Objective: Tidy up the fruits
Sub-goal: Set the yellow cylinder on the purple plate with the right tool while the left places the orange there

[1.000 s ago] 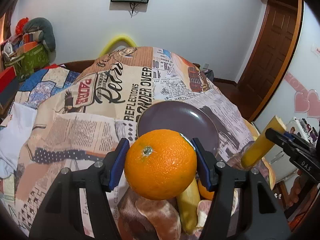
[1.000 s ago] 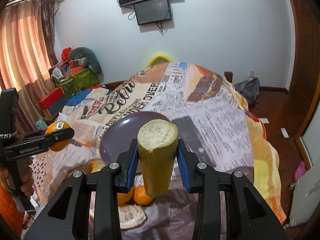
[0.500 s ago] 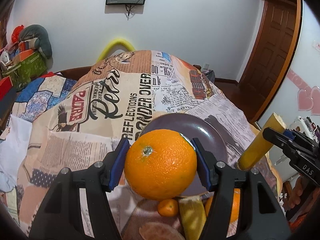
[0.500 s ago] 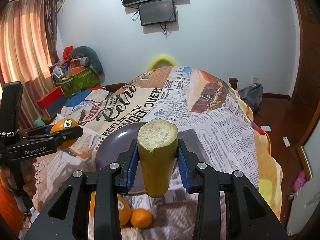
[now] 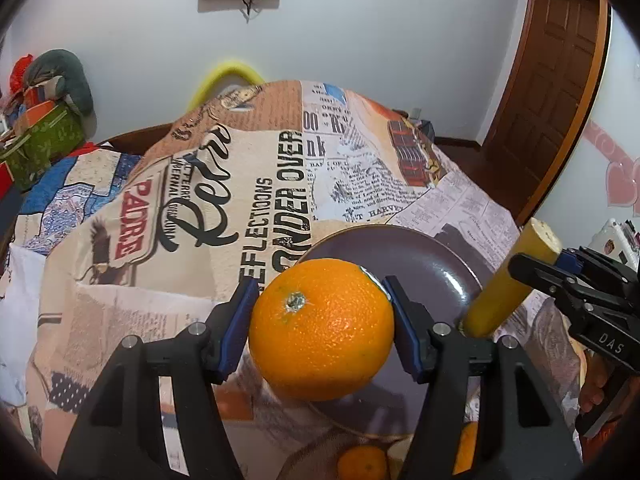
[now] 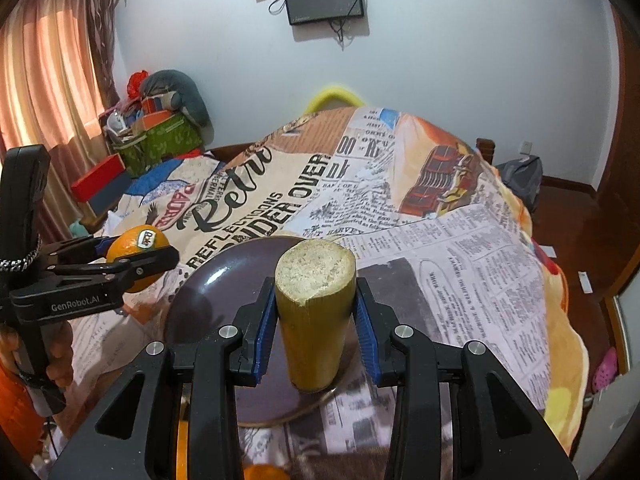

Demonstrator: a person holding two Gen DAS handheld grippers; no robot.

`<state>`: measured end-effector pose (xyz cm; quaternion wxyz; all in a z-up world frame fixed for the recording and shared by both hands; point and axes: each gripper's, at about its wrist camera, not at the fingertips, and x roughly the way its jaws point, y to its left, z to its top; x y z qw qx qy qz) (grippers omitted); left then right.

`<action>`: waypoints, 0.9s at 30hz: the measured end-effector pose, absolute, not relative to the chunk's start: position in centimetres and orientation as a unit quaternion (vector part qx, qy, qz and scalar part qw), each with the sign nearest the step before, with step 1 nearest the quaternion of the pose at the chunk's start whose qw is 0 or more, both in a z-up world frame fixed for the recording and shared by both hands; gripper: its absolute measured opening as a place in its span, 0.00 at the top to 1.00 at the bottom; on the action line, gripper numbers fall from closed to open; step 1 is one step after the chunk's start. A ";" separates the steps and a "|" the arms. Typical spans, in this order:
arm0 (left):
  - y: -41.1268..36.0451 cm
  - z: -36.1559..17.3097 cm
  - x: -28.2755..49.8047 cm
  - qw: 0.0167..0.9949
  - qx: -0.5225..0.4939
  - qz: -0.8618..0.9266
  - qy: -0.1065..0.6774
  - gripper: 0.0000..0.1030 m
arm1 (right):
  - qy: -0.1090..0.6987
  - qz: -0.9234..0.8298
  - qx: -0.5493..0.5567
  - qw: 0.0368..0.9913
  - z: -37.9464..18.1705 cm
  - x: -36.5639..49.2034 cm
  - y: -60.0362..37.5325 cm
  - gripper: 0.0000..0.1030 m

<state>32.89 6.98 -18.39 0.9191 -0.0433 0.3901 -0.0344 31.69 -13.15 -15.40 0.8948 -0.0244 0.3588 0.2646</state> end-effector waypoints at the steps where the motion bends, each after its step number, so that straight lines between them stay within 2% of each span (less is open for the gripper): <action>1: 6.9 -18.7 33.4 0.918 -0.041 -0.033 0.393 0.40 | 0.361 0.266 -0.025 0.893 -15.5 32.0 -13.1 0.67; 15: 6.9 -21.8 38.1 0.891 -0.034 -0.052 0.450 0.40 | 0.394 0.301 -0.024 0.868 -17.2 36.9 -10.4 0.67; 27: 5.8 -22.9 38.8 0.885 -0.009 -0.067 0.461 0.39 | 0.432 0.295 -0.055 0.850 -19.8 38.4 -9.2 0.66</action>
